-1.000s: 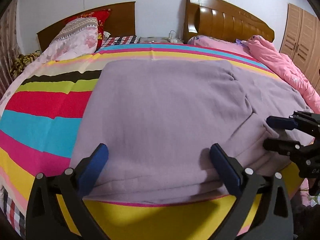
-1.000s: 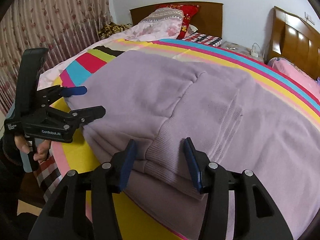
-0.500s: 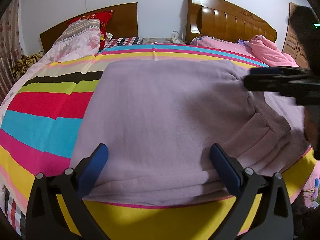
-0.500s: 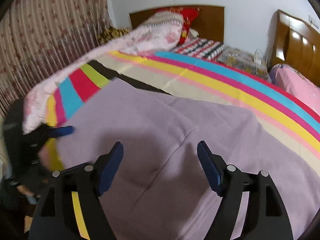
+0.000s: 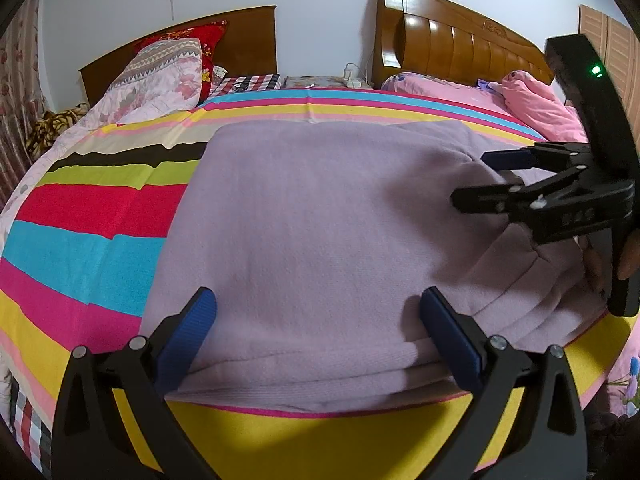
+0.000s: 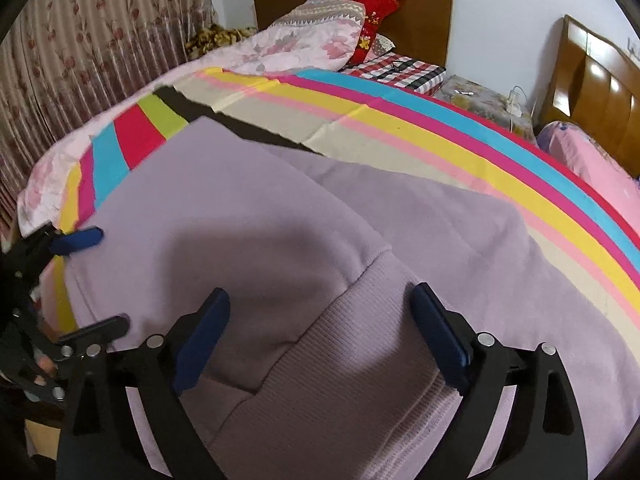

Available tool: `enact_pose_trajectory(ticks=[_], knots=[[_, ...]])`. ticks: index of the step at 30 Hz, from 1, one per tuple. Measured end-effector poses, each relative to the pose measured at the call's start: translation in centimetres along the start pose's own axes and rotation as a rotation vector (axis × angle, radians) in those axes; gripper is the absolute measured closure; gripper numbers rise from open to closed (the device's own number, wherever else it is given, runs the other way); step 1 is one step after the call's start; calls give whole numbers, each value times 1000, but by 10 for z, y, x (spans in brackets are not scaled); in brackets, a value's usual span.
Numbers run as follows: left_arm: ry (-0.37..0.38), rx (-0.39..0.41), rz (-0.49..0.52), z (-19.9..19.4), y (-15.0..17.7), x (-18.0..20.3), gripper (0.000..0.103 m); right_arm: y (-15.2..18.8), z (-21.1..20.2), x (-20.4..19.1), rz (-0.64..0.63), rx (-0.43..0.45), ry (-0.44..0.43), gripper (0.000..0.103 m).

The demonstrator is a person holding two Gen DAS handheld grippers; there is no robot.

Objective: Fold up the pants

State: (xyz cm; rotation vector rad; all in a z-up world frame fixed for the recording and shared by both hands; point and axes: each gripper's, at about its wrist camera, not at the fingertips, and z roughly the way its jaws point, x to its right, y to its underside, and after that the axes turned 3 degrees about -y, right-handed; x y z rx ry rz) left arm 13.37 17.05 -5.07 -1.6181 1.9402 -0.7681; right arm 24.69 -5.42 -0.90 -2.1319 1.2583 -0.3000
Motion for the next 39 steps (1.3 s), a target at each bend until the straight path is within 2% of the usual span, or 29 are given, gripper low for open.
enact_pose_trajectory(ticks=[2, 4, 6, 7, 8, 9, 11, 12, 14, 17, 19, 21, 22, 25, 28, 30, 32, 37, 39], knots=[[0, -1, 0, 0, -1, 0, 1, 11, -23, 5, 32, 39, 12, 15], [-1, -1, 0, -1, -1, 1, 1, 33, -44, 18, 92, 41, -3, 15], [-5, -1, 0, -1, -1, 1, 1, 54, -53, 33, 168, 1, -40, 15], [-6, -1, -1, -1, -2, 1, 1, 69, -54, 42, 203, -54, -24, 15], [-6, -2, -3, -1, -2, 1, 1, 80, -60, 46, 194, -59, -25, 15], [-11, -11, -6, -1, -3, 3, 1, 87, -71, 46, 161, -20, -26, 14], [-71, -66, -42, -5, -12, 9, 2, 104, -90, 54, 194, -21, 54, 14], [-78, -74, -55, -8, -16, 12, 2, 109, -97, 57, 207, -5, 67, 14], [1, -43, -55, -22, -27, 27, 2, 127, -116, 65, 230, 56, 38, 14], [20, -6, 30, -28, -41, 62, 2, 151, -119, 76, 253, 44, 40, 14], [0, -34, 113, -14, -44, 85, 2, 164, -133, 82, 284, 83, 12, 14], [-54, -99, 178, 13, -39, 106, 1, 182, -160, 97, 384, 143, -40, 14], [-51, -73, 146, 15, -38, 103, 1, 193, -174, 105, 435, 175, -61, 14], [47, -109, 31, 25, -37, 83, 1, 232, -223, 131, 595, 292, -77, 14], [47, -83, 65, 26, -35, 84, 1, 276, -261, 157, 751, 359, -62, 14], [44, -74, 61, 28, -35, 85, 1, 292, -262, 173, 823, 332, -55, 14], [44, -71, 60, 29, -35, 85, 1, 298, -256, 182, 867, 293, -8, 14], [46, -68, 58, 27, -33, 88, 1, 273, -230, 190, 825, 256, 15, 14], [45, -66, 58, 25, -31, 90, 1, 268, -215, 192, 830, 181, 21, 14]])
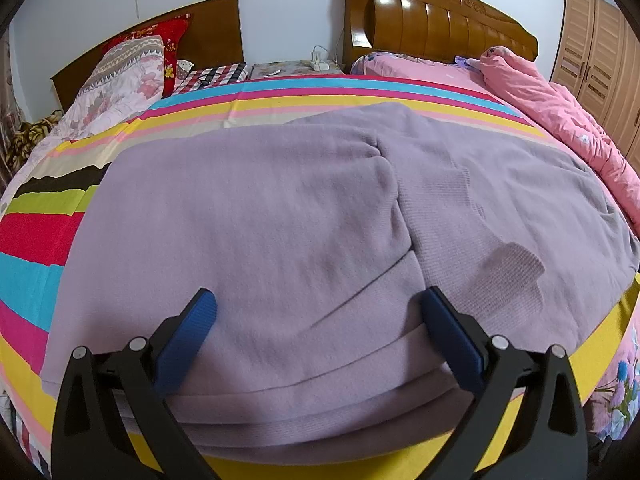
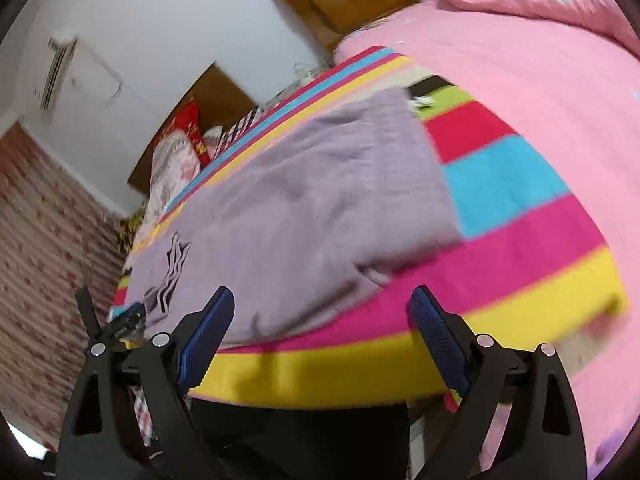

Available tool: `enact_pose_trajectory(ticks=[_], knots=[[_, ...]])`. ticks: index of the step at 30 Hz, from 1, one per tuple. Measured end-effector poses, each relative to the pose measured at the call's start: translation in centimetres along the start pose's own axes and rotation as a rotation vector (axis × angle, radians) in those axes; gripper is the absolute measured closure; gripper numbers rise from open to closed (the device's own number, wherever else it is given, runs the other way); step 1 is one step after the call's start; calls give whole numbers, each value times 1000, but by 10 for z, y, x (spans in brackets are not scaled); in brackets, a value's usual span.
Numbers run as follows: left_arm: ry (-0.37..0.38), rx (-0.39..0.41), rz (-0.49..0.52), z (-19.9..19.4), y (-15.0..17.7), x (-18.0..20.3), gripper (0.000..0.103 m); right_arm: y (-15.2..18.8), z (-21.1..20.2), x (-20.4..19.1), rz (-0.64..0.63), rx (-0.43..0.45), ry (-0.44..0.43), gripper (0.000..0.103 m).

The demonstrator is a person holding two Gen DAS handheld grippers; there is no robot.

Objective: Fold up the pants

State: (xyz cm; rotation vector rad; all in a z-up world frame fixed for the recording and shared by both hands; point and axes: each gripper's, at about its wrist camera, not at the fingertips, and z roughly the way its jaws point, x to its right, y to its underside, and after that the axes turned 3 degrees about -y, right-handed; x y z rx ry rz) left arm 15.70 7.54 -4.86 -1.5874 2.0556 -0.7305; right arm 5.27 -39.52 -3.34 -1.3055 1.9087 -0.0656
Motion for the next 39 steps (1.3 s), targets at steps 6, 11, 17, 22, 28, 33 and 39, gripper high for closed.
enact_pose_trajectory(ticks=[6, 11, 17, 22, 28, 33, 39], knots=[[7, 8, -4, -6, 2, -5, 1, -17, 13, -3, 43, -23, -42, 10], [14, 11, -6, -6, 3, -5, 1, -32, 15, 13, 207, 39, -71, 12], [31, 15, -24, -9, 3, -7, 1, -15, 5, 26, 186, 68, -7, 61], [121, 149, -80, -40, -5, -13, 1, -3, 2, 34, 254, 172, -104, 66], [116, 35, 106, -7, 4, 18, 1, -5, -18, -1, 191, 356, -175, 71], [134, 51, 37, -14, -2, 2, 1, -37, -26, -108, -125, 396, -60, 74], [146, 224, -245, -67, -2, -78, 1, -24, 47, -292, -646, 315, -53, 75]])
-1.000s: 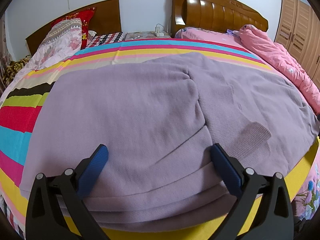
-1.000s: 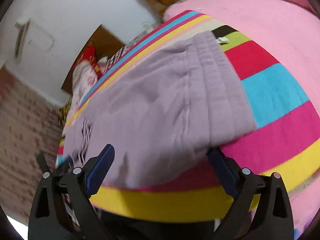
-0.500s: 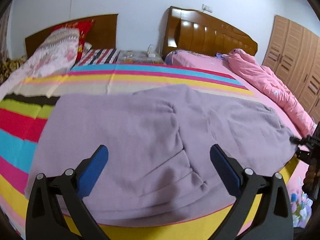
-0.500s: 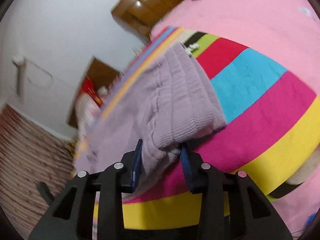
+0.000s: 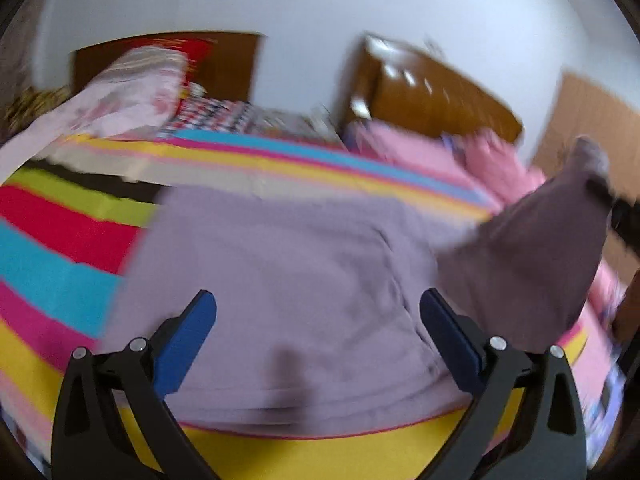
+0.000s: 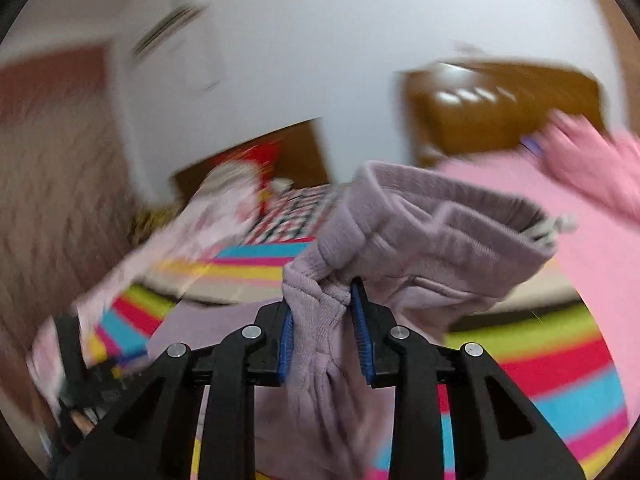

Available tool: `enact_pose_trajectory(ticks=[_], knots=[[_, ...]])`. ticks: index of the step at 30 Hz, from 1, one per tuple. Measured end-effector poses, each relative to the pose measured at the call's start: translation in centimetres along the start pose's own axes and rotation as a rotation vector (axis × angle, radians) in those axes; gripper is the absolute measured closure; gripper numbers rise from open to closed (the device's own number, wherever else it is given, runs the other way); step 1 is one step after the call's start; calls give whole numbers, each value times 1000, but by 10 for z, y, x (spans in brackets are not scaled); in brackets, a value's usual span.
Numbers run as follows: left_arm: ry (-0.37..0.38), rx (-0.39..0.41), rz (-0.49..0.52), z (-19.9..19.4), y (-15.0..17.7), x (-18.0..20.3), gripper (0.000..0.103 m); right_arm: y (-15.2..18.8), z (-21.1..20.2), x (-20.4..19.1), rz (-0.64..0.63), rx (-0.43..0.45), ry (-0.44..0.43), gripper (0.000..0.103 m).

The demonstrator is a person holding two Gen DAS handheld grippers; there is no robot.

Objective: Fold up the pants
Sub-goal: 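Grasp the cuff end with the right gripper, lift and fold it over, release, then grasp the folded pants bundle with the left gripper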

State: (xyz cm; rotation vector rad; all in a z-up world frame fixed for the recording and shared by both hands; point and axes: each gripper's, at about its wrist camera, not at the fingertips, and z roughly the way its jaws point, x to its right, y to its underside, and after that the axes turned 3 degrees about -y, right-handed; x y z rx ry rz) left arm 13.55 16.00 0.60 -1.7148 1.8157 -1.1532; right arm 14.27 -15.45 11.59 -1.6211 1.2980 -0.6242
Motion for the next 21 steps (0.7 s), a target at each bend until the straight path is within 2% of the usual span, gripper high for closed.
enact_pose_trajectory(ticks=[3, 5, 6, 7, 8, 9, 11, 13, 15, 17, 19, 21], knots=[[-36, 52, -100, -25, -10, -35, 1, 20, 42, -77, -227, -101, -23, 74], [-62, 60, -139, -37, -11, -53, 1, 56, 83, -123, -397, -233, -45, 67], [-66, 58, -152, -41, -9, -60, 1, 76, 98, -139, -458, -301, -61, 67], [-67, 53, -160, -44, -8, -64, 1, 99, 111, -152, -507, -363, -103, 62], [-63, 39, -167, -45, -6, -68, 1, 110, 111, -156, -530, -340, -88, 54], [-56, 24, -173, -45, -4, -70, 1, 111, 106, -159, -538, -299, -74, 52], [-18, -7, -191, -43, 2, -75, 1, 106, 92, -149, -503, -283, -150, 38], [39, -35, -218, -38, 5, -76, 2, 95, 71, -132, -455, -240, -202, 38], [143, -78, -271, -26, 6, -75, 2, 84, 47, -109, -407, -187, -219, 38], [294, -142, -317, -10, 6, -66, 2, 78, 26, -87, -353, -151, -209, 38], [392, -200, -348, 6, 5, -57, 2, 72, 7, -61, -287, -126, -180, 38], [423, -248, -364, 19, 6, -47, 2, 69, -5, -40, -230, -108, -151, 37]])
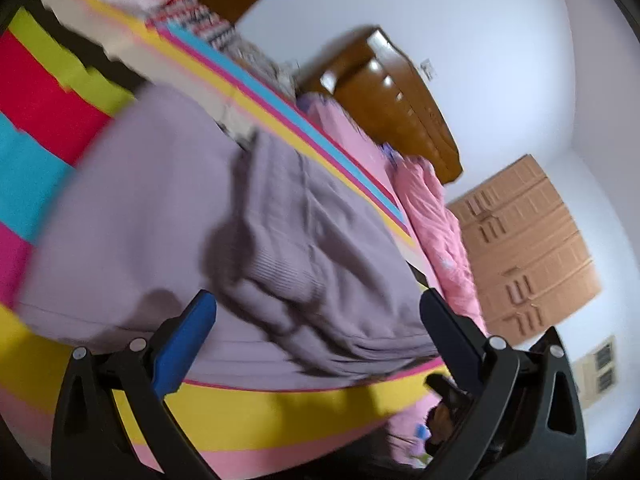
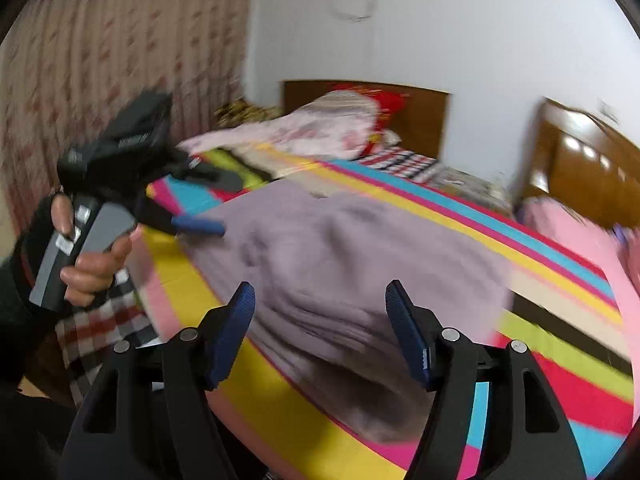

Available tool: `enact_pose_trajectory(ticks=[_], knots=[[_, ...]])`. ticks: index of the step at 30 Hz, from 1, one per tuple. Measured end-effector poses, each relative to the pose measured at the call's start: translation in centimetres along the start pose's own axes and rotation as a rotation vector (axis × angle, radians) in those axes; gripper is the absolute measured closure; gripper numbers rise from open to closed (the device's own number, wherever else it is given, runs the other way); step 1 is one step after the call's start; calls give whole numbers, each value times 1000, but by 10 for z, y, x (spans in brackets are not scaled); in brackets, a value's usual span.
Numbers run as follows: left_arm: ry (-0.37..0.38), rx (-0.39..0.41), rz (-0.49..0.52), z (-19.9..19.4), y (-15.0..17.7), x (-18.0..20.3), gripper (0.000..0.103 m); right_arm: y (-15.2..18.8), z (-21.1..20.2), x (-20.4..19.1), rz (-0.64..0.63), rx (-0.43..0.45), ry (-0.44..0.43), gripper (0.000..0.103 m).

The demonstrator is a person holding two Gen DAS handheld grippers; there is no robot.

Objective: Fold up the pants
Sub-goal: 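Grasp the folded pants bundle with the left gripper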

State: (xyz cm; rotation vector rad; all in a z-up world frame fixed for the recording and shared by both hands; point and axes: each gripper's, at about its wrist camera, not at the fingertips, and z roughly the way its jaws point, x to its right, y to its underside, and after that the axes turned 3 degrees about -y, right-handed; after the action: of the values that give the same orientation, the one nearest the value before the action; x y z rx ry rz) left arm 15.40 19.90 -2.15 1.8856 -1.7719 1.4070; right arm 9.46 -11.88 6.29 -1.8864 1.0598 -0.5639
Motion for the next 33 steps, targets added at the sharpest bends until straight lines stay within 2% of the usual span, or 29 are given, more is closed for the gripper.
enact_pose_trajectory(ticks=[3, 5, 7, 10, 14, 16, 17, 20, 21, 23, 25, 26, 28, 31, 33], knots=[[-13, -59, -47, 19, -1, -2, 9, 12, -21, 31, 119, 21, 18, 37], [-49, -80, -55, 27, -3, -2, 14, 21, -26, 49, 188, 32, 2, 36], [-84, -110, -83, 33, -4, -6, 26, 36, -30, 51, 242, 34, -17, 36], [-99, -123, -131, 34, -3, -13, 32, 50, -32, 53, 279, 36, -36, 36], [-107, -109, -166, 37, -6, -18, 32, 61, -29, 41, 256, 23, -38, 36], [-86, -78, -208, 33, -5, -18, 19, 67, -23, 35, 216, -4, -20, 33], [-93, -69, -215, 34, -5, -15, 18, 70, -21, 32, 196, -22, -12, 30], [-187, -60, -186, 42, -5, 3, 17, 84, -11, 23, 150, -109, 21, 28], [-243, -57, -159, 44, -4, 11, 21, 88, -6, 22, 145, -137, 41, 28], [-356, -33, -119, 46, 0, 20, 44, 93, 3, 18, 159, -173, 80, 28], [-345, -14, -123, 44, 1, 19, 58, 90, 8, 15, 191, -171, 89, 28], [-321, 4, -141, 40, 3, 17, 61, 88, 11, 13, 199, -174, 99, 28], [-296, 37, -131, 31, 3, 21, 74, 82, 22, 7, 186, -185, 151, 27], [-259, 94, -66, 15, -1, 46, 78, 75, 37, 3, 190, -186, 230, 27], [-230, 135, 47, 4, -12, 84, 78, 74, 44, 0, 178, -192, 284, 27]])
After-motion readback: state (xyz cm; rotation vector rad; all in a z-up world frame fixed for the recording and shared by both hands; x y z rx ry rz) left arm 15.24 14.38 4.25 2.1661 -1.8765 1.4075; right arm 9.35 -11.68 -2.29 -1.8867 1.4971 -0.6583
